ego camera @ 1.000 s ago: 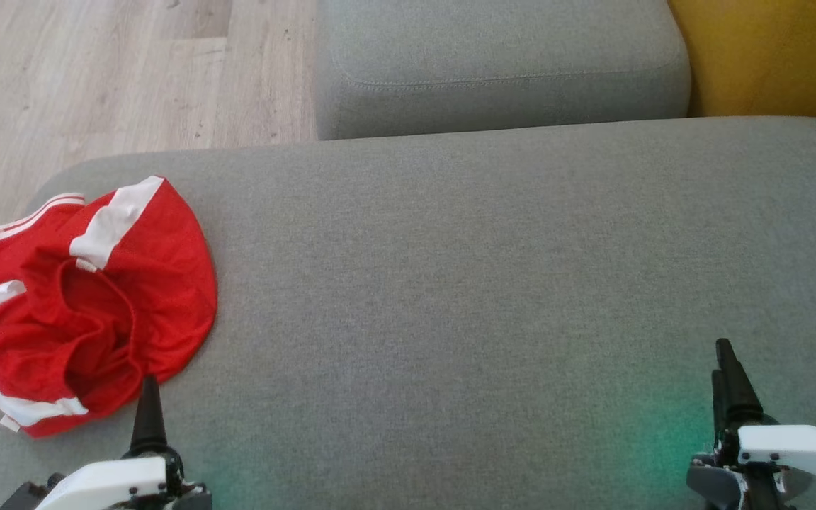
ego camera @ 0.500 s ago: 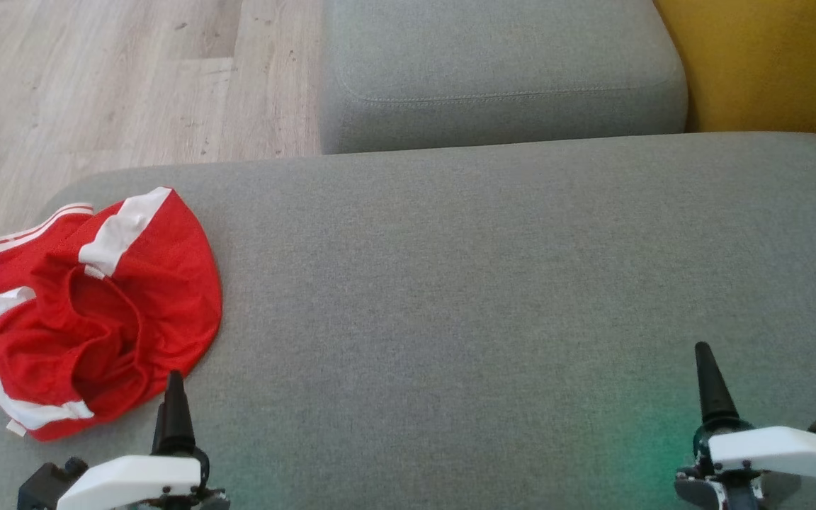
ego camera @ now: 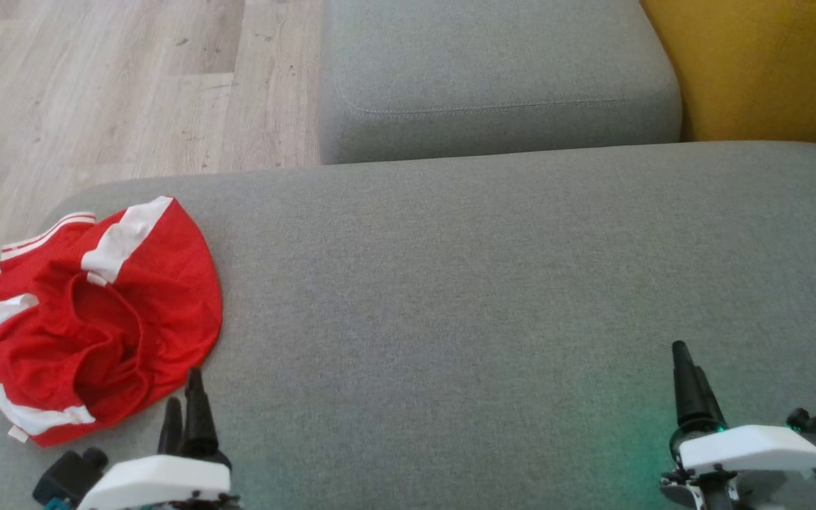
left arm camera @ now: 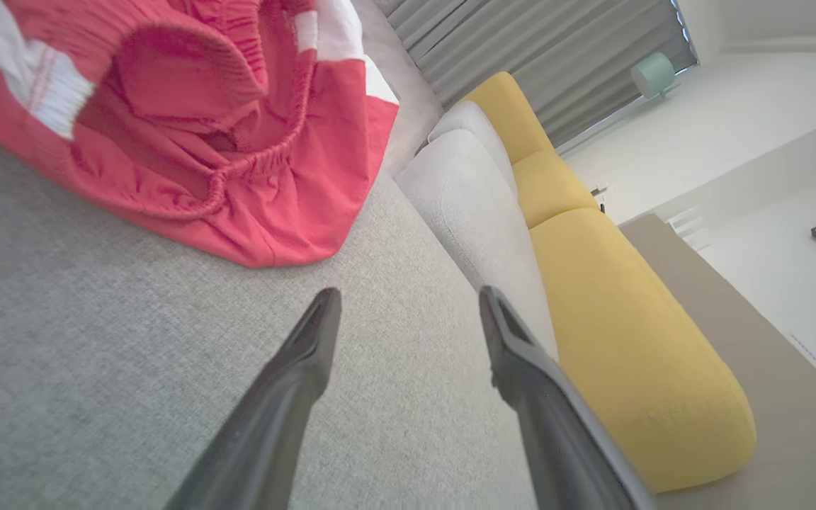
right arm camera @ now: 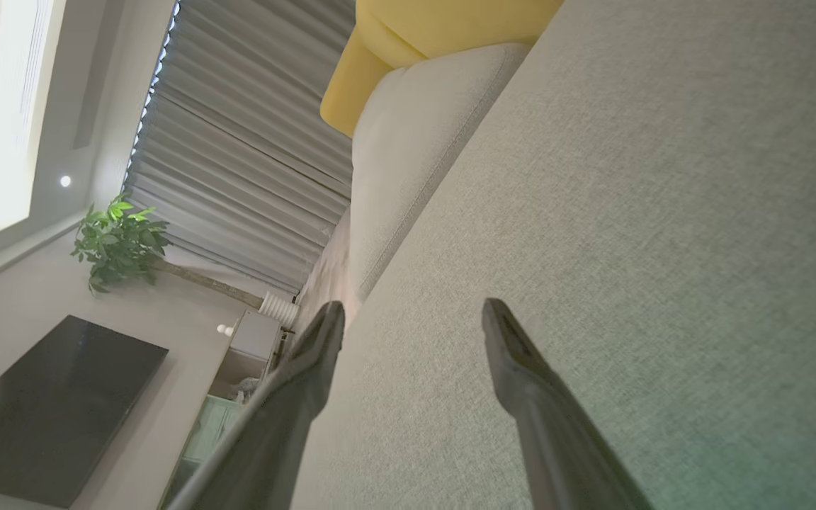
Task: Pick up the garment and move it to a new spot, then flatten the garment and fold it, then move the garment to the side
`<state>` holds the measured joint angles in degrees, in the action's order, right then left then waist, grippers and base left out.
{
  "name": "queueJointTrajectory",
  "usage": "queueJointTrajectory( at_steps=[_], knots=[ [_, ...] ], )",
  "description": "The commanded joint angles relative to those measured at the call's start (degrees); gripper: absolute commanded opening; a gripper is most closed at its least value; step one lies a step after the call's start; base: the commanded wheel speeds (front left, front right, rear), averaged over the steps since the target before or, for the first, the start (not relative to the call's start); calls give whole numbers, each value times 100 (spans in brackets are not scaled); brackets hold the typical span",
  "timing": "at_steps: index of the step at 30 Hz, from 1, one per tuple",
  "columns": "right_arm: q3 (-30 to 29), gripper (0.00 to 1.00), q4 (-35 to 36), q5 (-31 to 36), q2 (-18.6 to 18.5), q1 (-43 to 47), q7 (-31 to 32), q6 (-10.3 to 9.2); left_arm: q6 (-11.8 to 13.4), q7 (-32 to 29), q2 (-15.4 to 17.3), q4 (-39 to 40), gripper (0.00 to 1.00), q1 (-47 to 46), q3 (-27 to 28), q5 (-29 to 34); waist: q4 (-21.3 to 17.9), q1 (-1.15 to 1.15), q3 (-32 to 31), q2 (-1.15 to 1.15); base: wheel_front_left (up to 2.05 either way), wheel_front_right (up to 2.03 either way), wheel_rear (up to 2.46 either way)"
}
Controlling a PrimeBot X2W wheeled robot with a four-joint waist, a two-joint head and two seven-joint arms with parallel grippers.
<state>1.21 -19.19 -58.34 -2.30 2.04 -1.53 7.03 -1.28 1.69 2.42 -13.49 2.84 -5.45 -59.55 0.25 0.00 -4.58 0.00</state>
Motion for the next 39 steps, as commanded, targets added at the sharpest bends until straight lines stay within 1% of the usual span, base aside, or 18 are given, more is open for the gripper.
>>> queueJointTrajectory(
  at_steps=[1, 9, 25, 39],
  knots=[
    [84, 100, 233, 146, -32, -137, -85, 19, 20, 76, 27, 241, 100, -183, 41, 147, -2, 0, -3, 0, 0, 0, 0],
    [252, 100, 264, 700, -35, -154, -221, 22, 149, 211, 29, 333, 100, -157, -94, 722, -38, 0, -28, 0, 0, 0, 0],
    [411, 100, 386, 1843, -40, -142, -490, 28, 450, 479, 33, 400, 100, -116, -350, 1828, -46, 0, -146, 0, 0, 0, 0],
    [573, 100, 324, 2828, -45, -124, -727, 33, 657, 715, 36, 490, 100, -86, -578, 2783, -21, 0, -241, 0, 0, 0, 0]
  ],
)
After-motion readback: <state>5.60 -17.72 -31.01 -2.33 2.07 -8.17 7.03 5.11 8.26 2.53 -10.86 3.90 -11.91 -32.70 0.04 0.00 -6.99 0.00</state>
